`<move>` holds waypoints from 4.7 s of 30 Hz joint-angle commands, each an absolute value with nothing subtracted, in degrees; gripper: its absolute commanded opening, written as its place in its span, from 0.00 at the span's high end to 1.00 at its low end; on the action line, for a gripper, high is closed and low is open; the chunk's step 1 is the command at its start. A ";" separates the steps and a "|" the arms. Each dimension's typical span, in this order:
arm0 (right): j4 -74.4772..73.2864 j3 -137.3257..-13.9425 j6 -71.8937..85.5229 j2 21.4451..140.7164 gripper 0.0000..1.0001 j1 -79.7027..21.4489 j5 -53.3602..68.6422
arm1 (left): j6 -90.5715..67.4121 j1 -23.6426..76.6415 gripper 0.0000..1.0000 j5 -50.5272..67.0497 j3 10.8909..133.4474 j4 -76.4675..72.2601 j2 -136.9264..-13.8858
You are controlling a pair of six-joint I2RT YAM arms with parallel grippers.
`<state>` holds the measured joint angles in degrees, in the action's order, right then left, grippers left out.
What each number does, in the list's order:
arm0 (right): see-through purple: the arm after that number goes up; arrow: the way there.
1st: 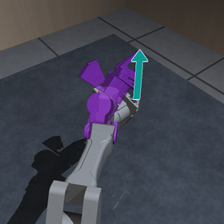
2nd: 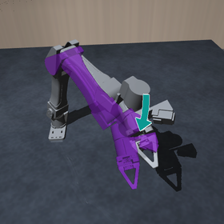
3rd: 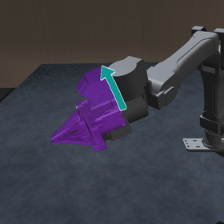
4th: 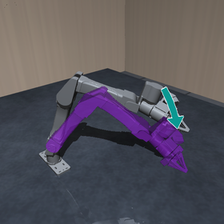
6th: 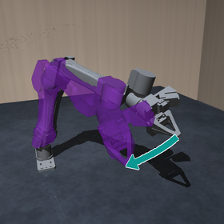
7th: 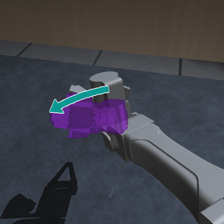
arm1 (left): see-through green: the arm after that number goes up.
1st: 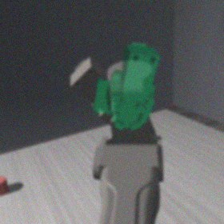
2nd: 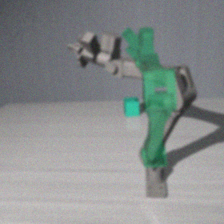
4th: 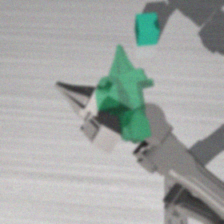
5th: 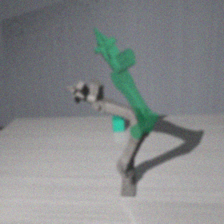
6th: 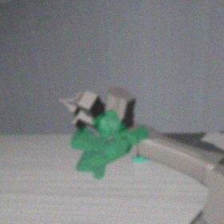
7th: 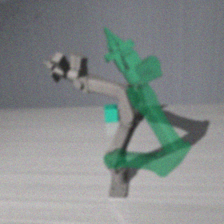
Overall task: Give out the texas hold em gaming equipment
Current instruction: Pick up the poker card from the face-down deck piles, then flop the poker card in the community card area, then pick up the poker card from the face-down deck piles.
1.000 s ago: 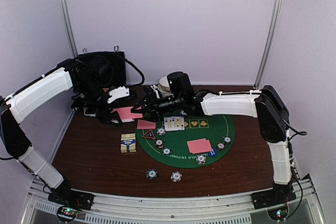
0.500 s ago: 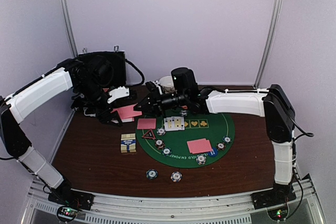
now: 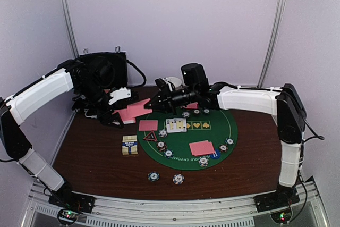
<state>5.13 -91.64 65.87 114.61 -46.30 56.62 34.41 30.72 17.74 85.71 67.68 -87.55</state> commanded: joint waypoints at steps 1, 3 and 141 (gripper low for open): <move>-0.27 -89.50 61.09 109.00 1.00 -43.17 57.21 | 34.68 30.32 1.00 18.10 86.57 66.73 -86.97; -2.83 -88.44 59.32 107.62 1.00 -42.08 57.23 | 34.71 30.32 1.00 18.03 86.57 66.76 -86.88; 1.32 -91.99 64.40 115.81 0.01 -50.70 54.86 | 33.94 30.32 1.00 21.96 88.33 66.40 -89.77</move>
